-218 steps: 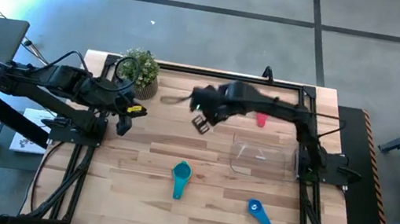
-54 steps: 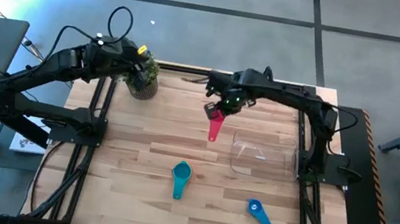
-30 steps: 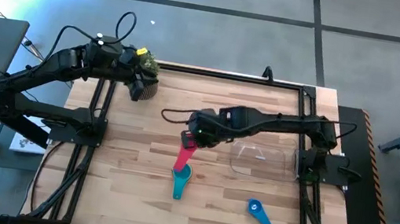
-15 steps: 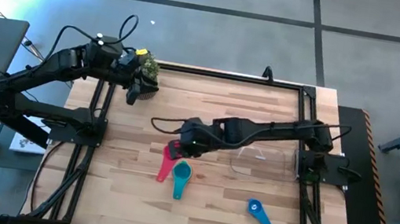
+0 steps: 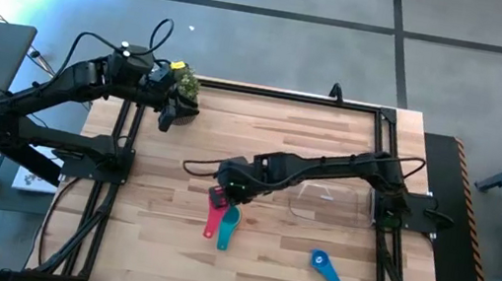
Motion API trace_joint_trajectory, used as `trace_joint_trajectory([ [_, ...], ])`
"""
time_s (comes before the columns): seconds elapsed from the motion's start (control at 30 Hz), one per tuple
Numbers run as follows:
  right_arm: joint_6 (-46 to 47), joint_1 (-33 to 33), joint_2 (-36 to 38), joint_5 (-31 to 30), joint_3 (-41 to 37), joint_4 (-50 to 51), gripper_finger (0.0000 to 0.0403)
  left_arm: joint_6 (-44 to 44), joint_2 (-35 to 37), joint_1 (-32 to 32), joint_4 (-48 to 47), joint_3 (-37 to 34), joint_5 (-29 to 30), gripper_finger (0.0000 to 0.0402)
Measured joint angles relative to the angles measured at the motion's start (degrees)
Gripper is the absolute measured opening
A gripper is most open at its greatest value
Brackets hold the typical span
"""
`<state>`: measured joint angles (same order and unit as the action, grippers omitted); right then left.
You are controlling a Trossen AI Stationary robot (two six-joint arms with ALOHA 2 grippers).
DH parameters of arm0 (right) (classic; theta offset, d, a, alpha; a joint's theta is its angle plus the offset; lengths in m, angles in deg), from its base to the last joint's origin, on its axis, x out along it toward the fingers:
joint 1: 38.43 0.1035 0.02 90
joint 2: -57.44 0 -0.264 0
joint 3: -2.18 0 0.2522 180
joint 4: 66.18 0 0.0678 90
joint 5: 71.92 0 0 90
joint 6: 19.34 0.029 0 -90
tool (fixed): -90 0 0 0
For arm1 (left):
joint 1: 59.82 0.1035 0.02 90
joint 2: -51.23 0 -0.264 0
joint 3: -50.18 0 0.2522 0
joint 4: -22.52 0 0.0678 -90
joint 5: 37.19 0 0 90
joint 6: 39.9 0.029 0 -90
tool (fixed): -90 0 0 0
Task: Nest measuring cups in basket
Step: Stack the pink measuring cup on top of the light blue measuring cup
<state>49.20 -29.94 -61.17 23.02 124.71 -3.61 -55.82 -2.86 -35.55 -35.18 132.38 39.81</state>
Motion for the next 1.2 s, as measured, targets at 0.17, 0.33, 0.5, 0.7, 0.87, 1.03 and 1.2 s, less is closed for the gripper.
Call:
trace_joint_trajectory([
  [0.17, -0.5, 0.0, -1.6, 1.1, 0.0, 2.3, 0.0000, 0.0, 0.0, 0.0, 0.0, 0.0, 0.0, 0.0113],
  [0.33, -0.5, 0.0, -3.6, 2.4, 0.0, 3.7, 0.0000, 0.0, 0.0, 0.0, 0.0, 0.0, 0.1, 0.0113],
  [0.5, -0.5, 0.1, -5.4, 3.5, 0.0, 4.0, 0.0000, 0.1, 0.0, 0.0, 0.0, 0.0, 0.1, 0.0113],
  [0.7, 0.0, 0.2, -6.0, 4.1, -0.1, 6.5, 0.0000, 0.1, 0.0, 0.0, -0.3, 0.0, 0.1, 0.0113],
  [0.87, -0.1, 0.2, -6.5, 4.8, 0.0, 6.7, 0.0000, 1.5, 0.0, 0.0, -1.5, 0.0, 0.1, 0.0113],
  [1.03, -0.2, 0.2, -6.5, 4.8, 0.0, 6.7, 0.0000, 1.5, 0.0, 0.0, -2.5, 0.0, 0.2, 0.0113],
  [1.2, -0.4, 0.2, -6.5, 4.8, 0.0, 6.5, 0.0010, 1.6, 0.0, 0.0, -2.5, 0.0, 0.2, 0.0113],
])
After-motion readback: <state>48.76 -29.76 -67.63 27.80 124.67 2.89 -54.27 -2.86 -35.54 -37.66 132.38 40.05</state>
